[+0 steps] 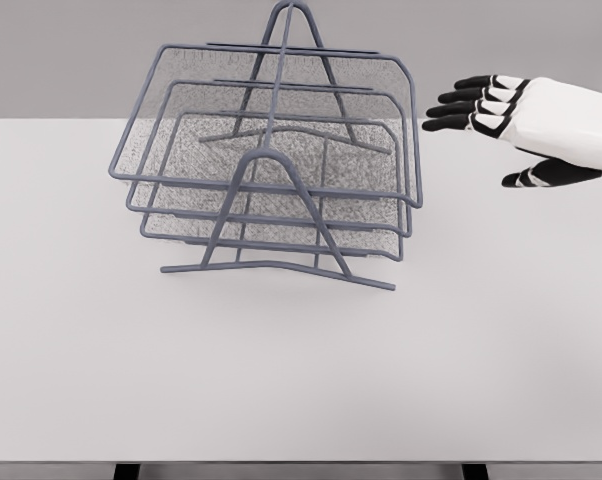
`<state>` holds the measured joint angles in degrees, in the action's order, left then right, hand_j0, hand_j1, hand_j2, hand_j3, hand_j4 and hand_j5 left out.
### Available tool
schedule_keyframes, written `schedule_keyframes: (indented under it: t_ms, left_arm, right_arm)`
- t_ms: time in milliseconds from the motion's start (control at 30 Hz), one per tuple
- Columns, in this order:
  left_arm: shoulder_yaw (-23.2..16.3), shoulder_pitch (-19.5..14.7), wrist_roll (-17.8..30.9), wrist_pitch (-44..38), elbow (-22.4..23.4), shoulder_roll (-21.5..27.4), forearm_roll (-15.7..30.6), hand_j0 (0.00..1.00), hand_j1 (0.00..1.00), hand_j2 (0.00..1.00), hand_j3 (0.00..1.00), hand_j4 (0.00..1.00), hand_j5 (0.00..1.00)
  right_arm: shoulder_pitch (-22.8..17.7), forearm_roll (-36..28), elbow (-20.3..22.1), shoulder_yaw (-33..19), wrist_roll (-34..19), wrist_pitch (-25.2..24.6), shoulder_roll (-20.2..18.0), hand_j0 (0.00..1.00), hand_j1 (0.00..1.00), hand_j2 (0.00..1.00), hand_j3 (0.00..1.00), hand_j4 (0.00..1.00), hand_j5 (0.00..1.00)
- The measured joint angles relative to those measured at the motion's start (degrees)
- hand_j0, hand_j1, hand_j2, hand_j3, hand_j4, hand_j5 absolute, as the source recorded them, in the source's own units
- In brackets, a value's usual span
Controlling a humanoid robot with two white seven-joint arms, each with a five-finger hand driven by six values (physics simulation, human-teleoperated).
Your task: Pull out the upper folder box with right arm
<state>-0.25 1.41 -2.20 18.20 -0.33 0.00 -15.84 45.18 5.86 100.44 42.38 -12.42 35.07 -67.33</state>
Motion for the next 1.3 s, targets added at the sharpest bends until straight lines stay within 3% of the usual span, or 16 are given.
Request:
schedule_keyframes:
  t_ms: [567, 1300]
  left_arm:
    - [0.0, 0.0, 0.0, 0.0, 0.0, 0.0, 0.0, 1.0, 1.0, 1.0, 1.0, 1.0, 1.0]
    - [0.0, 0.0, 0.0, 0.0, 0.0, 0.0, 0.0, 1.0, 1.0, 1.0, 1.0, 1.0, 1.0]
  right_arm:
    - [0.4, 6.0, -6.7, 2.0, -0.3, 0.0, 10.6, 1.0, 1.0, 1.0, 1.0, 1.0, 1.0]
    - [-1.2, 10.4, -8.0, 6.1, -0.3, 0.0, 11.2, 1.0, 1.0, 1.0, 1.0, 1.0, 1.0]
